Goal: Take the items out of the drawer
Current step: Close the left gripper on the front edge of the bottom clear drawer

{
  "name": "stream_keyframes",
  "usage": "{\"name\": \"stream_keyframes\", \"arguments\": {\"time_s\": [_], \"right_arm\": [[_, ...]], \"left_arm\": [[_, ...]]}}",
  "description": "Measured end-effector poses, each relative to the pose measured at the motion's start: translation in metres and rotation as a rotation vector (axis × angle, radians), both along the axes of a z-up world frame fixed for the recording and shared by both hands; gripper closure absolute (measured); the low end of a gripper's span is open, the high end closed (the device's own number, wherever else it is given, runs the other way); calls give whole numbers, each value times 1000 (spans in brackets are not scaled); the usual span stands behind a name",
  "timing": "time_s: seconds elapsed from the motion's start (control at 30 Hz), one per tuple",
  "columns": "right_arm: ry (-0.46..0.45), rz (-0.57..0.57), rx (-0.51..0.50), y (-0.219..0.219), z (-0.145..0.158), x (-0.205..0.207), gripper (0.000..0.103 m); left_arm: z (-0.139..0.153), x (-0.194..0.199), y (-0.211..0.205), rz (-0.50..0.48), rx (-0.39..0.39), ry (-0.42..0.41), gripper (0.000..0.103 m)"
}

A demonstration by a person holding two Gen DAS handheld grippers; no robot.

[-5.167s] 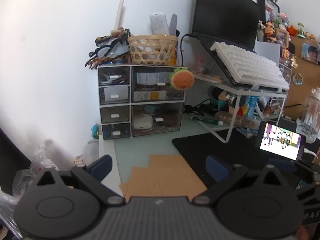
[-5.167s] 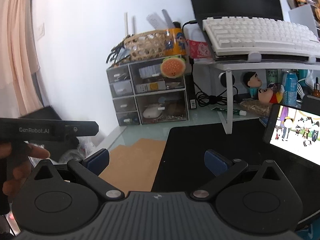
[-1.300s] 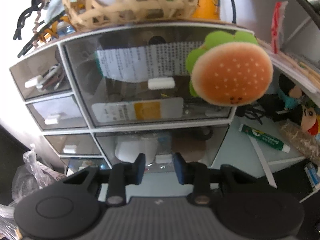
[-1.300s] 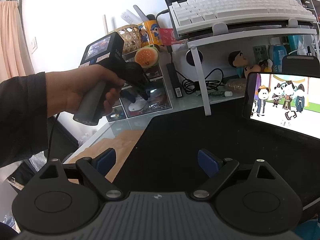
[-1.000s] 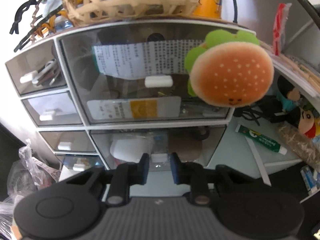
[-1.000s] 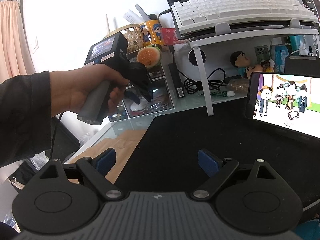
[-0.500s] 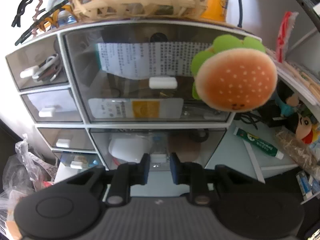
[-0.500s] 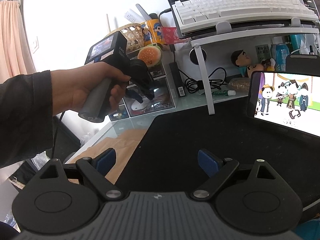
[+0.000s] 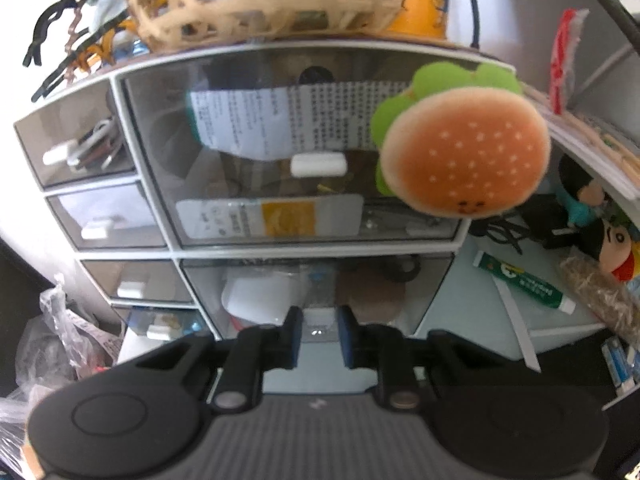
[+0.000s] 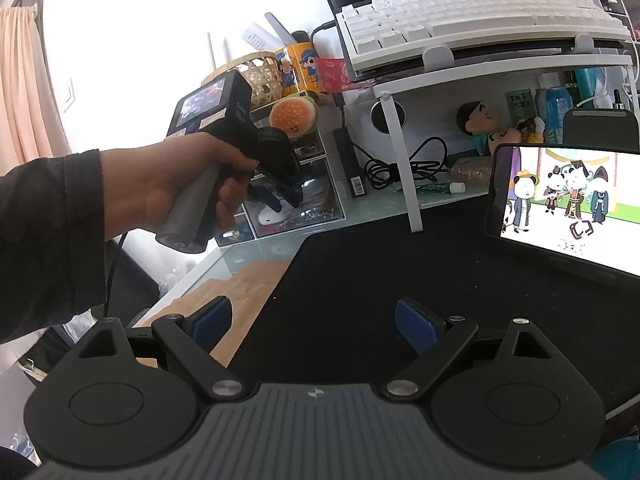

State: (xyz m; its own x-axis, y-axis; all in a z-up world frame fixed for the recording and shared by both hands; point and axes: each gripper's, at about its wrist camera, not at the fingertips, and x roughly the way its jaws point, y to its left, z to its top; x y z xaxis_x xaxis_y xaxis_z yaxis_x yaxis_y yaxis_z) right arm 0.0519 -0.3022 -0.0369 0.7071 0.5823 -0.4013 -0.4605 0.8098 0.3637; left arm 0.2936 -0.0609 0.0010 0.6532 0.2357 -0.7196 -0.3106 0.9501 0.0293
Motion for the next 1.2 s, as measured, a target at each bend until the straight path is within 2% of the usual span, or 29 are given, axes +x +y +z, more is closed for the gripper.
{"name": "stream_keyframes", "arguments": {"time_s": [0.5,0.67,0.9,1.2], "right_arm": [[-4,-12,11,-6,3,-3,11],[1,-16,16,-8,2,-1,11],[6,-16,17,-9,1,0,11],[-3,-18,28,-12,4,3,11]], "left_arm": [[-1,10,4,15,11,17,83],[4,13,2,4,52,21,81],[5,21,7,6,60,33,83],[13,26,23,0,26,26,84]]}}
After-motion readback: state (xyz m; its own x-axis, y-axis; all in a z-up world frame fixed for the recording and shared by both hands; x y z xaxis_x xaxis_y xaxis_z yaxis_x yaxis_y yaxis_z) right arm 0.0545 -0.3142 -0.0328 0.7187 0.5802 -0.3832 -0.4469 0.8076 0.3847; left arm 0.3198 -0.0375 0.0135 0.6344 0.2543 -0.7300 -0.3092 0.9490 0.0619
